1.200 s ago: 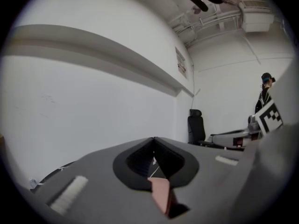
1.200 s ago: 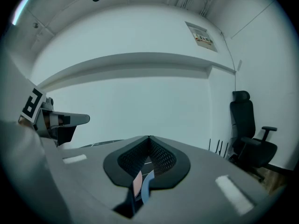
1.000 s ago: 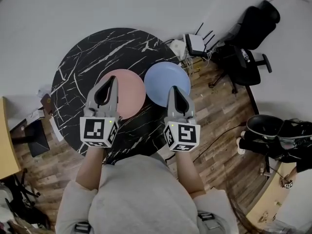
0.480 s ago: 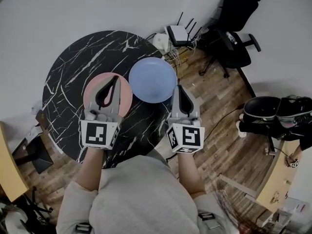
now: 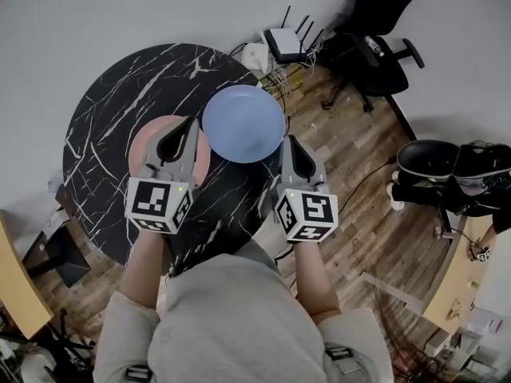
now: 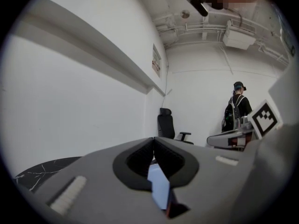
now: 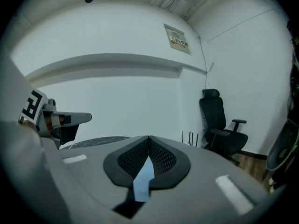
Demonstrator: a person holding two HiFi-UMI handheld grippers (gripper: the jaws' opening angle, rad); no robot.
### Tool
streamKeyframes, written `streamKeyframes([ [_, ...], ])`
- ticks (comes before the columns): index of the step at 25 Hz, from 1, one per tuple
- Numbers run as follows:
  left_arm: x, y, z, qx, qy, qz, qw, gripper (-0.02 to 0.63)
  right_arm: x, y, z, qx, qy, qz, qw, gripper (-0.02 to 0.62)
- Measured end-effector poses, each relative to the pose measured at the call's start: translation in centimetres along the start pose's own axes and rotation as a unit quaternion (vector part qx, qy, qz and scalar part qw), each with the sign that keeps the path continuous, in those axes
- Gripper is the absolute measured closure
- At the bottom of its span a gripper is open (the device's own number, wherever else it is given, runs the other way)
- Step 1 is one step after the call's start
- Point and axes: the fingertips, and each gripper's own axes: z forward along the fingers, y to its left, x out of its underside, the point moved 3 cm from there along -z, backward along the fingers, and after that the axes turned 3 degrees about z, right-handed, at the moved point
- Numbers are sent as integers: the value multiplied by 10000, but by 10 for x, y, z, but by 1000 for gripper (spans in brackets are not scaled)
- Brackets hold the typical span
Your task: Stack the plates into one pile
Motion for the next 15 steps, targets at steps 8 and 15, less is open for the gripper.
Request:
streamKeyframes([
  [8, 50, 14, 42, 412, 1242, -24, 9914, 545, 32, -18, 29, -57, 953, 382, 9947, 591],
  [15, 95, 25, 79, 724, 2263, -195, 9712, 501, 66, -46, 52, 224, 1515, 874, 9843, 589],
])
